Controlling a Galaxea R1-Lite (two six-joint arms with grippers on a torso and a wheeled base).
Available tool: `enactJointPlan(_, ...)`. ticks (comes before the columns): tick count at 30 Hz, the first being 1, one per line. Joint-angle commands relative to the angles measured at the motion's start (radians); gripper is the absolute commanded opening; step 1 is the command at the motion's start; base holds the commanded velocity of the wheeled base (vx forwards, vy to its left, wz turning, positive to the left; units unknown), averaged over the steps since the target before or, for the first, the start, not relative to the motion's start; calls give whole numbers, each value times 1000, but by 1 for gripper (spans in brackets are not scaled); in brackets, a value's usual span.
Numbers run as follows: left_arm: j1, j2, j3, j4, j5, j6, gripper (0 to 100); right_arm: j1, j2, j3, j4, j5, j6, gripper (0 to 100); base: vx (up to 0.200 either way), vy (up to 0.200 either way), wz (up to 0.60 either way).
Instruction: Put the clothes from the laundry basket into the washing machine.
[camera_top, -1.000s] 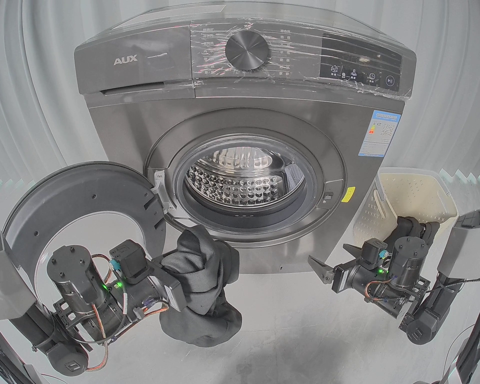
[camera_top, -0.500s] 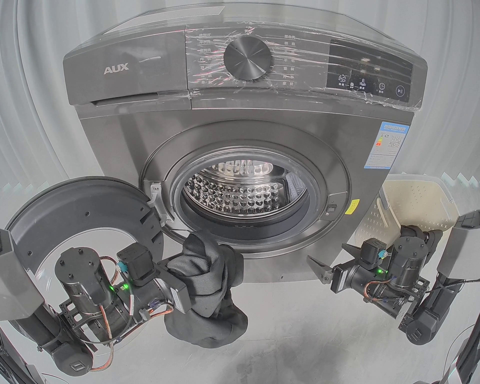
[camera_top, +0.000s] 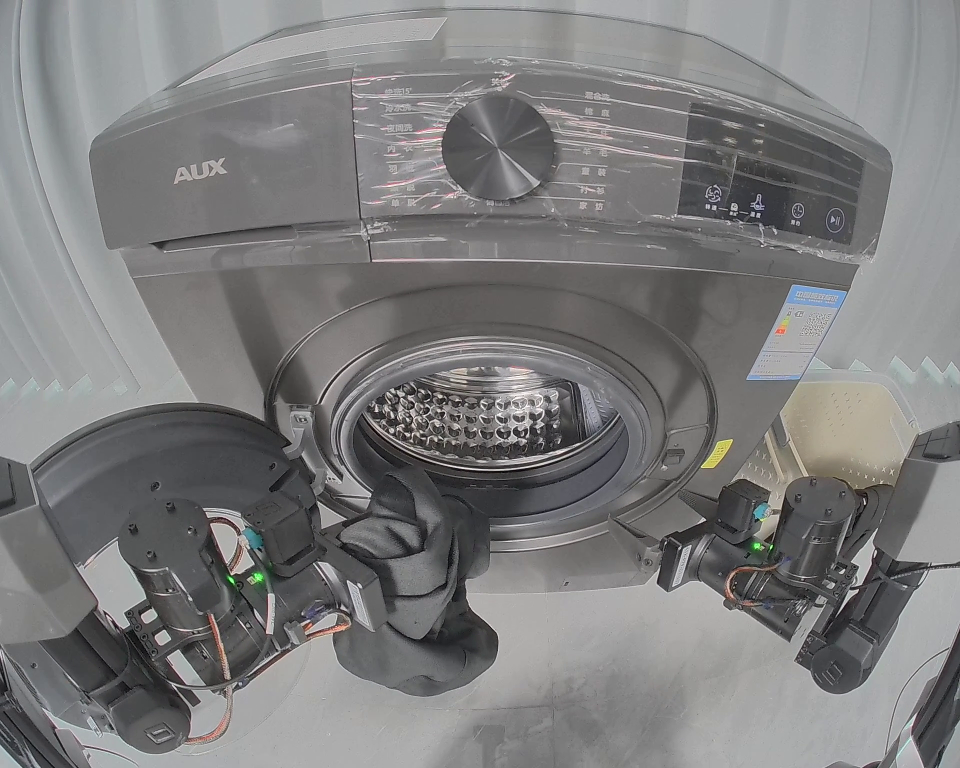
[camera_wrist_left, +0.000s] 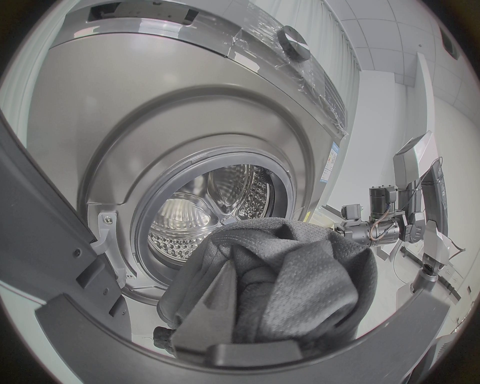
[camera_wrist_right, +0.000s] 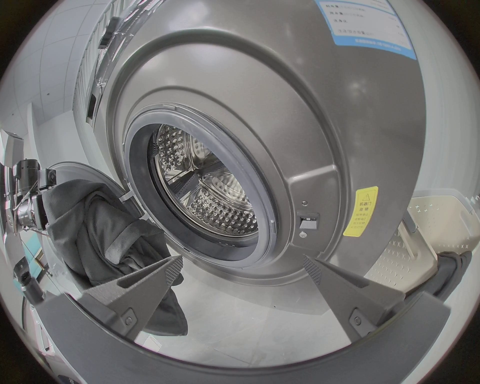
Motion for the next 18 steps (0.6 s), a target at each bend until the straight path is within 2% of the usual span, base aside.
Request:
enactJointPlan(1,0,12,1,-1,0,-2,0,9,-2,2,-1,1,1,100,0,0,0)
enactJointPlan(6,-9,13,15,-1,-1,-6,0,21,-19,15,-1,1,-1,100,0,0,0)
enactJointPlan(8,-31,16,15,-1,0,4,0,41,-46,28,-1,1,-1,100,0,0,0)
enactJointPlan(12,-43,87,-76,0,15,18,0,81,-57,38,-1,-2,1,100,0,0,0)
enactJointPlan(15,-43,132,-137,-1,5,27,0,98,-57,54,-1,-4,-1,100,0,0,0)
enactJointPlan(18,-45,174,-206,0,-35,3,0,118,-59,58,-1,-7,-1,100,0,0,0)
